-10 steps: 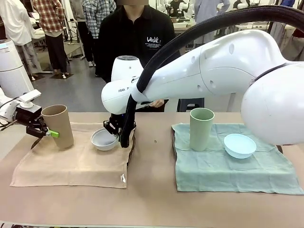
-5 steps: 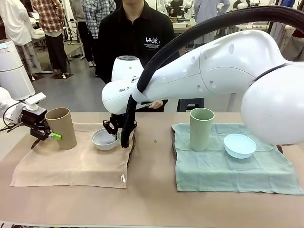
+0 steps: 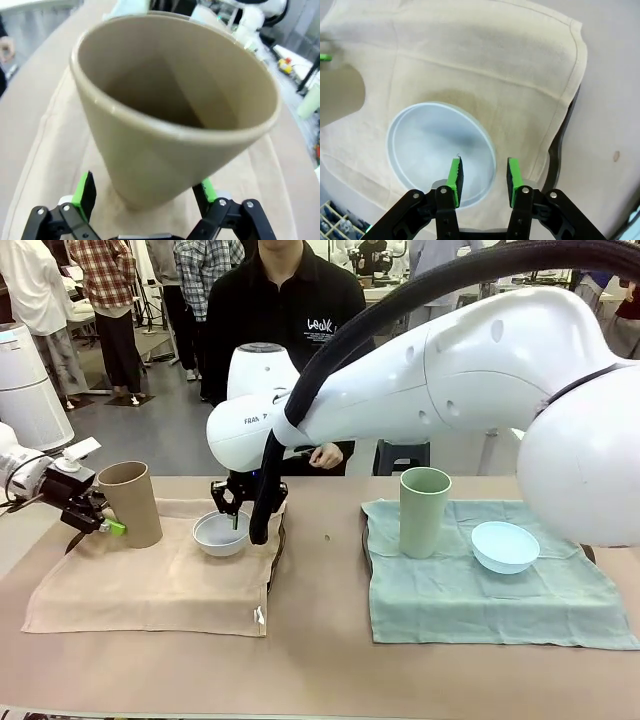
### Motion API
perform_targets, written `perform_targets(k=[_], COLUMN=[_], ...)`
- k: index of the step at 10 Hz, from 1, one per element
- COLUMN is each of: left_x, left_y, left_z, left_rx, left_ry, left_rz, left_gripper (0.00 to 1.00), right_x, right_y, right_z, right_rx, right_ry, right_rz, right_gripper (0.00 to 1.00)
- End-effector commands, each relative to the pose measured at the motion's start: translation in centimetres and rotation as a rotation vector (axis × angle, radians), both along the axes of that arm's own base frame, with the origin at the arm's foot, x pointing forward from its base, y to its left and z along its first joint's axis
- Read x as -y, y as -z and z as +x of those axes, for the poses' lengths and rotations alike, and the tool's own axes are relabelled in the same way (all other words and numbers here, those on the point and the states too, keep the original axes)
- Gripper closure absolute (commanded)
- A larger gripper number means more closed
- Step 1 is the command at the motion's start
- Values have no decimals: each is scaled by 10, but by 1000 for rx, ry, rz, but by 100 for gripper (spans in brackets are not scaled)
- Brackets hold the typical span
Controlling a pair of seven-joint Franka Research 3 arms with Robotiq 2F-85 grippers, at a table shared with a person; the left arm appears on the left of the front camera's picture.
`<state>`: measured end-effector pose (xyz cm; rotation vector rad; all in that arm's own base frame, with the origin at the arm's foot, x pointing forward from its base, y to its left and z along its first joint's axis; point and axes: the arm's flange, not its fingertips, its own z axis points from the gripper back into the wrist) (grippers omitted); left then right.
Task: Set up a tray with a mat and arrange the tableware.
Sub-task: Place the Picnic Bowl and Reusable plastic cup back onto the Handle tray in front of the human's position.
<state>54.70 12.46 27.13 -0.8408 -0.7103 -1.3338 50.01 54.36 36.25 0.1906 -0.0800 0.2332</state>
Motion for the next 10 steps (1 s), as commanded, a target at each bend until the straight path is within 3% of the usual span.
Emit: perform_targets(k=[1,3,5,6,9,10], left_x=[4,-4,-7,-4,21,31], left_y=[-12,-50,-105,-133,-194,-217], left_z=[-11,-33,-61,-81,-119,-136], left_rx=[-14,-39,-147,-238,-313,-334], left_ry=[-39,-145,-292,-400,-660,-735], left_rz=[143,308,416,420,373,404], left_gripper=[0,0,0,0,0,0], right_x=[8,15,22,25,40,45], right_y=[-15,-28,-44,-53,-95,-120], right_z=[-14,-24,-32,-40,-67,-84], right_rx=[30,31,40,46,28,65], right_ry=[25,45,71,80,112,97], right_rz=[-27,-38,-69,-103,-187,-186], right_gripper=[53,53,53,53,53,53])
